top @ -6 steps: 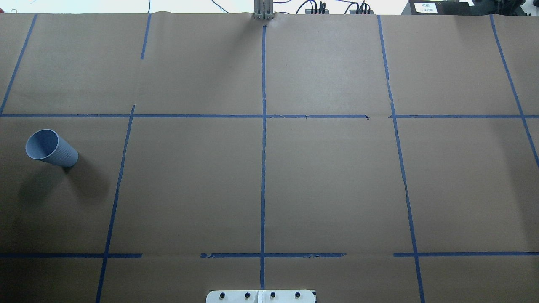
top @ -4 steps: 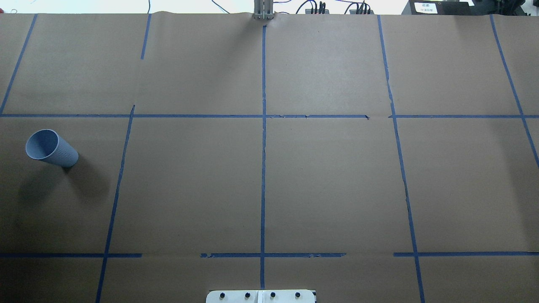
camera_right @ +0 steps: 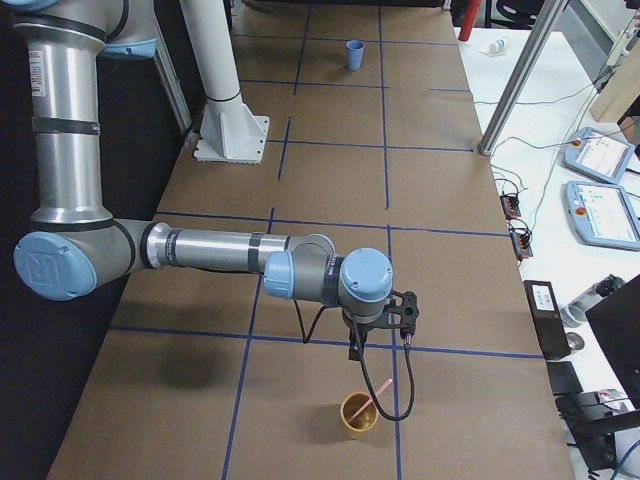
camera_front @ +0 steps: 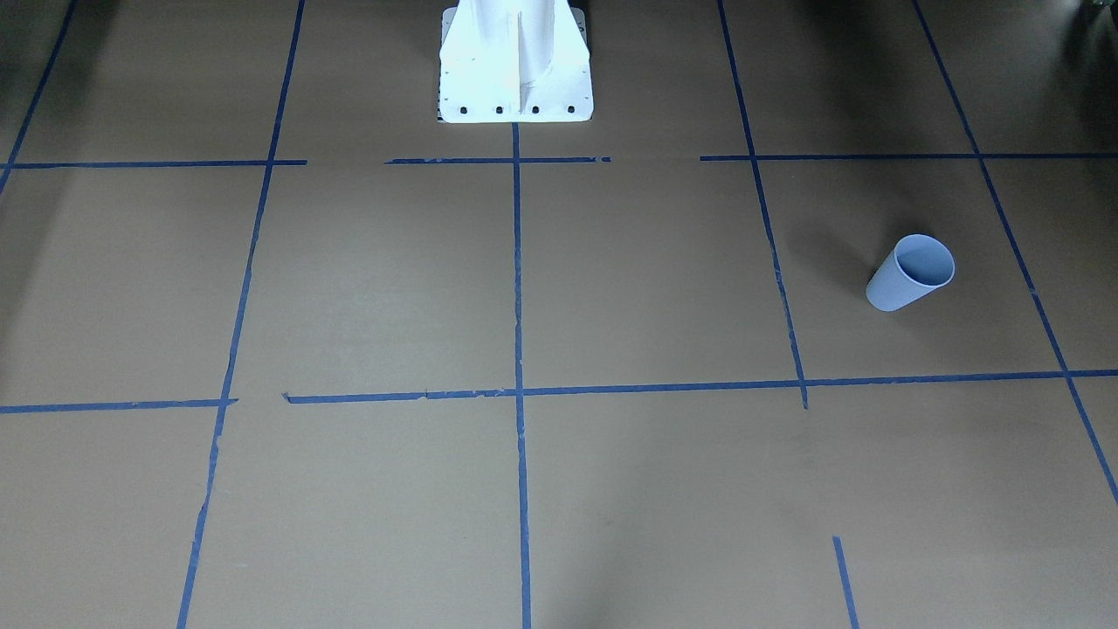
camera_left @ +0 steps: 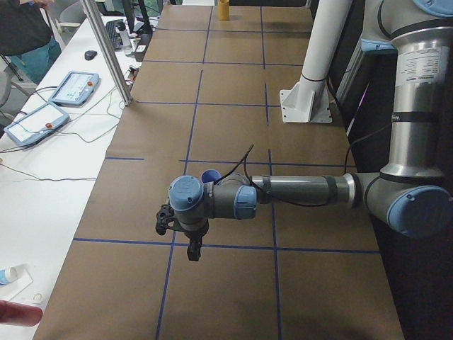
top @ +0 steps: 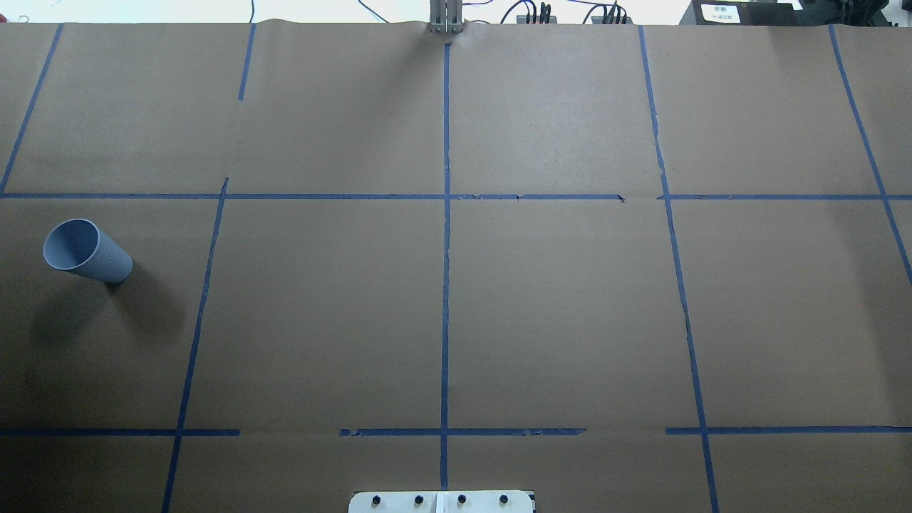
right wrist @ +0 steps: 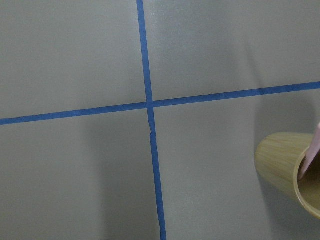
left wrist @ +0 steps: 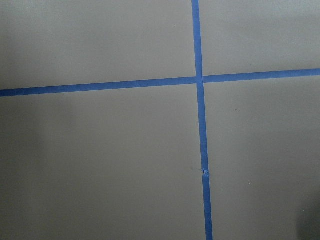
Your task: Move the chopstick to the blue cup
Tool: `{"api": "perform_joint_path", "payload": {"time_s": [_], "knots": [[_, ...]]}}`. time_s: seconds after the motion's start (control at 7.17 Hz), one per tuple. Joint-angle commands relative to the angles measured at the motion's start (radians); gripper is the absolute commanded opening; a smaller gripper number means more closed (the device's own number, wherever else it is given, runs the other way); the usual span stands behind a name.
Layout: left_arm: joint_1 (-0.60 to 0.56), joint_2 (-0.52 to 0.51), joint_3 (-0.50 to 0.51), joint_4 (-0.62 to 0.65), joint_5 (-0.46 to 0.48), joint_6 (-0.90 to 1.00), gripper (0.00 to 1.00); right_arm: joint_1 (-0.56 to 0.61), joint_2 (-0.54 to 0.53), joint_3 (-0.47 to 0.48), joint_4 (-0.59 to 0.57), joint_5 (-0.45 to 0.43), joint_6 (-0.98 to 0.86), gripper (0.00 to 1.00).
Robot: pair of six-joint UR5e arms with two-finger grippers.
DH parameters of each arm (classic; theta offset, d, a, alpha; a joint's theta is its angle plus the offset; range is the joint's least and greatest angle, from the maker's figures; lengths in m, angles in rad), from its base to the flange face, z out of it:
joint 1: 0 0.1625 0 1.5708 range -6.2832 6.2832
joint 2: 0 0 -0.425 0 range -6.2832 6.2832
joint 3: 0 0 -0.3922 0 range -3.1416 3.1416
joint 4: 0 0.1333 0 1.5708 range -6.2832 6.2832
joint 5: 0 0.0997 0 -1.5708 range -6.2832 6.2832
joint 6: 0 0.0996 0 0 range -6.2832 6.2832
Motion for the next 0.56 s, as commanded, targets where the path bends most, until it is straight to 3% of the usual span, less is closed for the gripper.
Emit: {"api": "perform_joint_path", "payload": {"time_s": [0.0, 0.14, 0.42], "knots": [[0.003, 0.0, -0.061, -0.001, 0.003, -0.002, 1.0, 0.0, -0.002, -0.001, 0.004, 0.002, -0.001, 1.0], [0.04, 0.011, -0.133, 0.008, -0.003, -0.043, 1.0, 0.001, -0.003, 0.0, 0.006, 0.005, -0.001, 1.0], [0.182, 0.041, -0.32, 0.006, -0.011, -0.305, 1.0, 0.0, -0.003, 0.005, 0.008, 0.005, -0.001, 1.0]]}}
